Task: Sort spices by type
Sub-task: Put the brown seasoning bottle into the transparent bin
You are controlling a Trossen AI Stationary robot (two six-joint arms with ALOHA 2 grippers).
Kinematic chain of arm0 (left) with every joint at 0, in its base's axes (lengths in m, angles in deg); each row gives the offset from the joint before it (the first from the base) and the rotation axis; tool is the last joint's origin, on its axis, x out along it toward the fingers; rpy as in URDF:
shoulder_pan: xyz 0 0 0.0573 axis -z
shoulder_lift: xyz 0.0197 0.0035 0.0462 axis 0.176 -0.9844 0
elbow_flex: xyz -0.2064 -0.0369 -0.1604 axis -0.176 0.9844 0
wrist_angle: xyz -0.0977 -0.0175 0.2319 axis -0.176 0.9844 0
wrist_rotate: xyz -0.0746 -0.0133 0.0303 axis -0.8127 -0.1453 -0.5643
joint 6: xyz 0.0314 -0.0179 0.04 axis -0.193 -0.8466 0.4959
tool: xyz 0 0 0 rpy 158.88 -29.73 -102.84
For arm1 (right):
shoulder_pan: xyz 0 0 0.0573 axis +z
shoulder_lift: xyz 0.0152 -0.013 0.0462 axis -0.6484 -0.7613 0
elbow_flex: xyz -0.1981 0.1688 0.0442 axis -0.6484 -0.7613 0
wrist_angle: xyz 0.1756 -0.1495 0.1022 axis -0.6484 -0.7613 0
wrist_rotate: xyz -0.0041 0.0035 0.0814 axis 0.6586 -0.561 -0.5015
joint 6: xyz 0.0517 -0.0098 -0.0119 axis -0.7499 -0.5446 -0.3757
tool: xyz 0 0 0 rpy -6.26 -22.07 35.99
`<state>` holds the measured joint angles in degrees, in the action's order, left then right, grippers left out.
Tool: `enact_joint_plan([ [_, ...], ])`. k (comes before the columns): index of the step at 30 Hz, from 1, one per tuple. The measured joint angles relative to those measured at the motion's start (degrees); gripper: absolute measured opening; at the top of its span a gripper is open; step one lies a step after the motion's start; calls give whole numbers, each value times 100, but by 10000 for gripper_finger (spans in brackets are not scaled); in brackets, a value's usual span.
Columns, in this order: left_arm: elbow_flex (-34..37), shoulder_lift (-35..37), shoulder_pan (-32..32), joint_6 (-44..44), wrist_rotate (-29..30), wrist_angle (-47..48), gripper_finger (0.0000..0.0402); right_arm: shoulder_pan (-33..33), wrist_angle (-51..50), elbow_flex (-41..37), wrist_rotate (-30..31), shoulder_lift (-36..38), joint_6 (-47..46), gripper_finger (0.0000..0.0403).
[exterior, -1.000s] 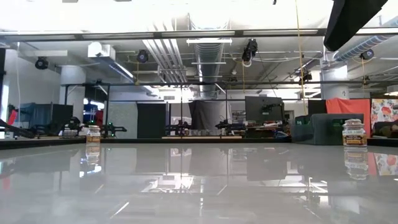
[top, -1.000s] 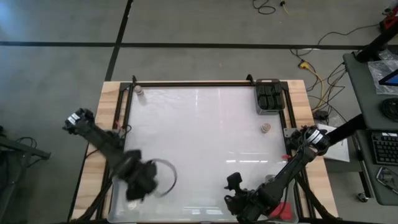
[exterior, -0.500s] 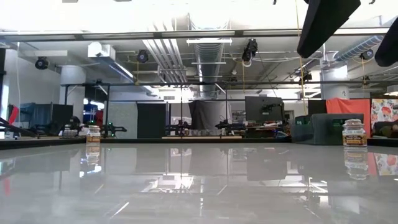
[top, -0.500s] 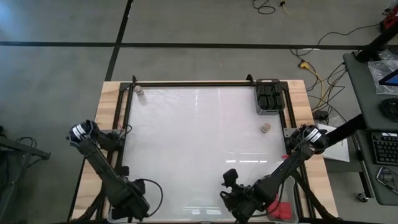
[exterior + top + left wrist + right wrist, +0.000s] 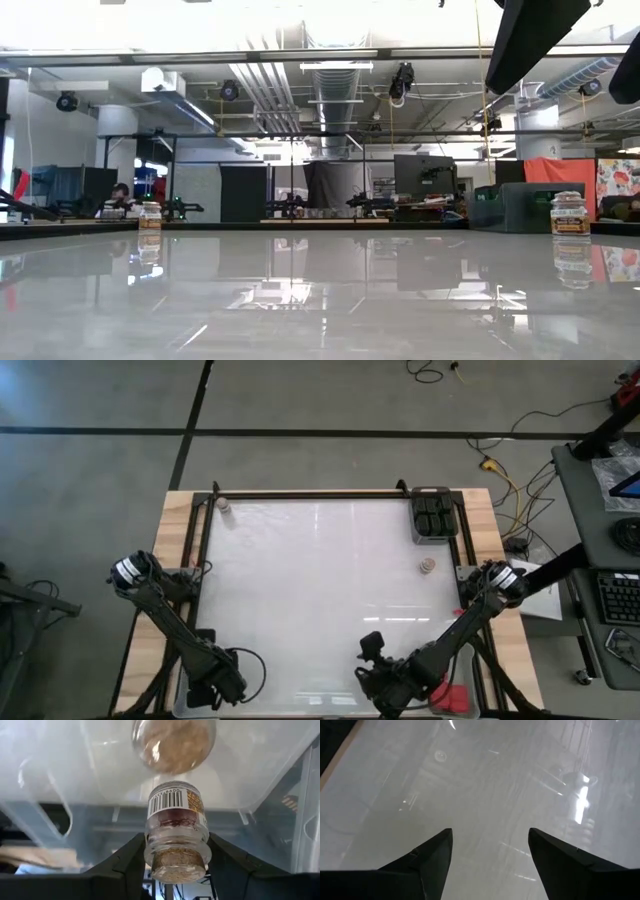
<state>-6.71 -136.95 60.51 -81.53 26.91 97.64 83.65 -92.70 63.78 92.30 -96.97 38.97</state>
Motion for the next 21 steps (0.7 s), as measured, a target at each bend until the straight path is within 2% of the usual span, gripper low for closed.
enact_joint_plan([
  [5, 271, 2, -2, 56, 30, -526, 162, 0, 2, 0, -1, 0, -42, 263],
  [14, 447, 4, -13, 59, 195, -672, 162, 0, 2, 0, -2, 0, -92, 272],
  [21, 456, 4, -17, 62, 460, -688, 165, 0, 4, 0, -2, 0, -105, 260],
])
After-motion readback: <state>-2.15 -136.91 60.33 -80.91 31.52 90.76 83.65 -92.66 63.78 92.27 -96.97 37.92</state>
